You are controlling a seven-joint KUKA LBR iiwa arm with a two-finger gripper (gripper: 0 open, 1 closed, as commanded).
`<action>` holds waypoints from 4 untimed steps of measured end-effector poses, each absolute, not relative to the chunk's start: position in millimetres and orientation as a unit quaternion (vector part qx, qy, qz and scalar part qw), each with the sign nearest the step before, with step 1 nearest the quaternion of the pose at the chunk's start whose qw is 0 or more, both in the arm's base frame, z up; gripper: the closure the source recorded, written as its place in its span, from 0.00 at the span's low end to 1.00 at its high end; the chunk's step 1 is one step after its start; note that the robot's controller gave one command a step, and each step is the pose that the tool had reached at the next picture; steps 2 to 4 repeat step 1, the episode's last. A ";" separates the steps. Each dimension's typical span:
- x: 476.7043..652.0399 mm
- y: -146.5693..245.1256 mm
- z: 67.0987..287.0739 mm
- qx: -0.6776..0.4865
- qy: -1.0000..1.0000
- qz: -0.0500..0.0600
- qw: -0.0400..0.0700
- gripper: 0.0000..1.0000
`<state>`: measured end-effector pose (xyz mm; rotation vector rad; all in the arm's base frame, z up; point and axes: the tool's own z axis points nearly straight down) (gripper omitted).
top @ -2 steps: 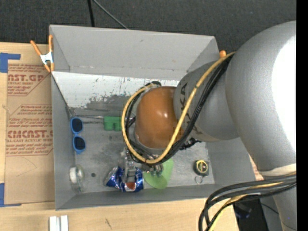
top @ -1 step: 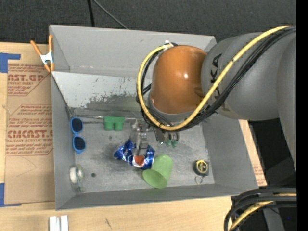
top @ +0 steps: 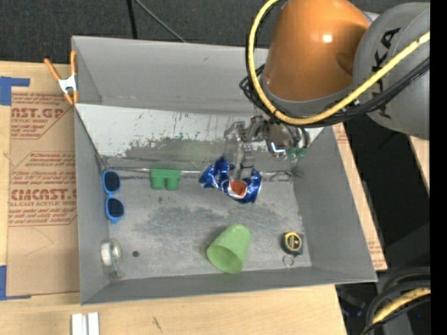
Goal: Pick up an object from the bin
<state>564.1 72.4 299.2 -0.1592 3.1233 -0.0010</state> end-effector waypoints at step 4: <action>549.0 51.0 204.7 -0.160 0.987 0.000 -0.002 1.00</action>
Offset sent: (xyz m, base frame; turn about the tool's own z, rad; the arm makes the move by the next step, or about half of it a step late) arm -0.0142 -0.0213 -0.0910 -0.2188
